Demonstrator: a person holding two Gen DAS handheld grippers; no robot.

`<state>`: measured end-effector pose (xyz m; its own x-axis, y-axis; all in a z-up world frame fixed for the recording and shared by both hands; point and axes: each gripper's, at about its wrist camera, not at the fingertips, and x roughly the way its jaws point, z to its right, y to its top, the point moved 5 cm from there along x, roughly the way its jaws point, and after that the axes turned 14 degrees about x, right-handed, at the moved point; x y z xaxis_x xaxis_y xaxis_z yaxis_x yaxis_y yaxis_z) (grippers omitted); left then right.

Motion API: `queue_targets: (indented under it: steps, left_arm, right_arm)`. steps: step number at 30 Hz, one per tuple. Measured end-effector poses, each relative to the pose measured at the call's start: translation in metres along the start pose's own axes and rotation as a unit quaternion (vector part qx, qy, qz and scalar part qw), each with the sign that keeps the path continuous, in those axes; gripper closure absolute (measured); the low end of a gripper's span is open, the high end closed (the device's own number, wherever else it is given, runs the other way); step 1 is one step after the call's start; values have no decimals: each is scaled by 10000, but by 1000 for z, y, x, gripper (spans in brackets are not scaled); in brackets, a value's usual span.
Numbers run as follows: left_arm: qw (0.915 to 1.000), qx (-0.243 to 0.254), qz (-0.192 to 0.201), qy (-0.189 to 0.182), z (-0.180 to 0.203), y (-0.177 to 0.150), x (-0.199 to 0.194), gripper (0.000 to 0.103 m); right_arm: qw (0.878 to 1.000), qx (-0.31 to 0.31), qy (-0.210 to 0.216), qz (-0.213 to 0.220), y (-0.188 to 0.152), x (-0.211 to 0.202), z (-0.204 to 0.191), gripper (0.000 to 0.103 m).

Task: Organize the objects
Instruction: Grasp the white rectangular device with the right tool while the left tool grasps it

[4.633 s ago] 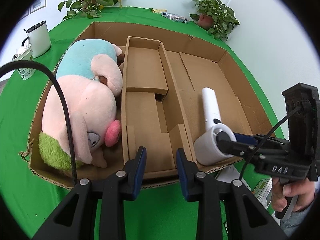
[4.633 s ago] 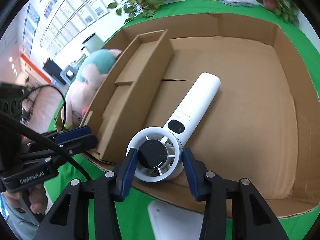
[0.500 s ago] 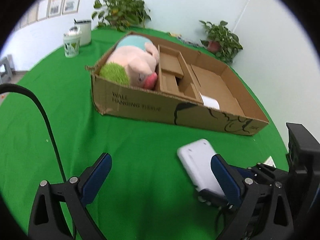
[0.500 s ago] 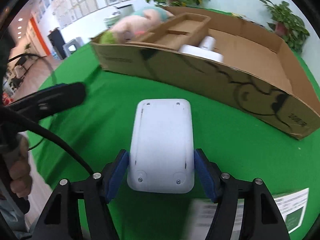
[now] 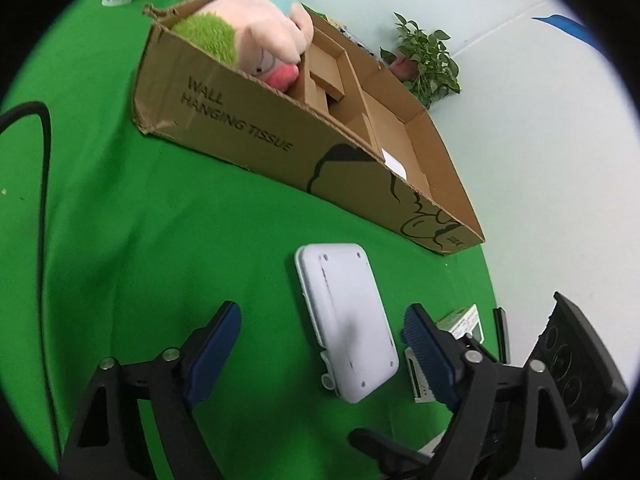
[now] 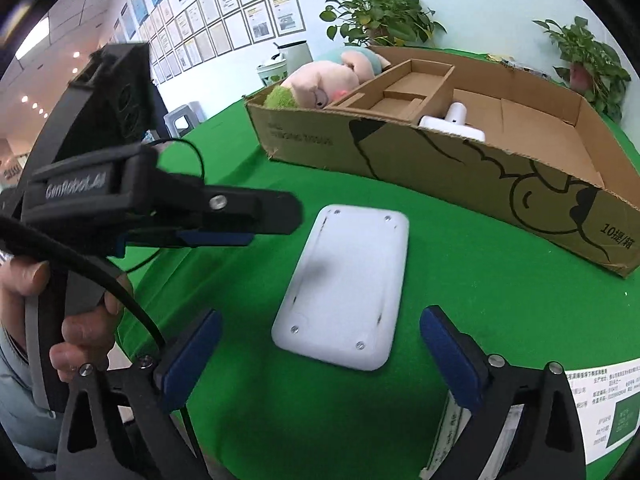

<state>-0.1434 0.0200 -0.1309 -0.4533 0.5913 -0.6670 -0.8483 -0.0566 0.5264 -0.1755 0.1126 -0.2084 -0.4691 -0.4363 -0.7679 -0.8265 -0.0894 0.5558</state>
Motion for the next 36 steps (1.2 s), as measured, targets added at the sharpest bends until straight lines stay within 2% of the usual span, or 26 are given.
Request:
queue_targets:
  steps: [6,8,12,14,15,26,36]
  left_arm:
    - [9994,26,-91,-343,11,-5,14,40]
    - [9986,-61,-118,-502,13,-7,20,46]
    - [9991,13,-198,-373,19,-9,29,52]
    - [9992,-4,-282,-276,17,-11,33,64]
    - [9992,9,-330,-209,15,-11,34,73]
    - [9996,171,-206,-134,18,-20,26,75]
    - [9972,692,216,-163,56,4,-2,75]
  right_arm:
    - [9992,-149,-360,59,-15,8,-13,13]
    - [9990,-52,-437,100,-13,10,-11,22]
    - [9976,74,-675,139,-10,15,-4,33]
    - [9970,93,-753,163,-11,15,-3,34]
    - [9967,75,-788,175,-11,16,-3,34]
    - [9956,192,-797,448,-21,6,-6,36]
    - [9909,188,-813,1055,-5,-40,-17,36]
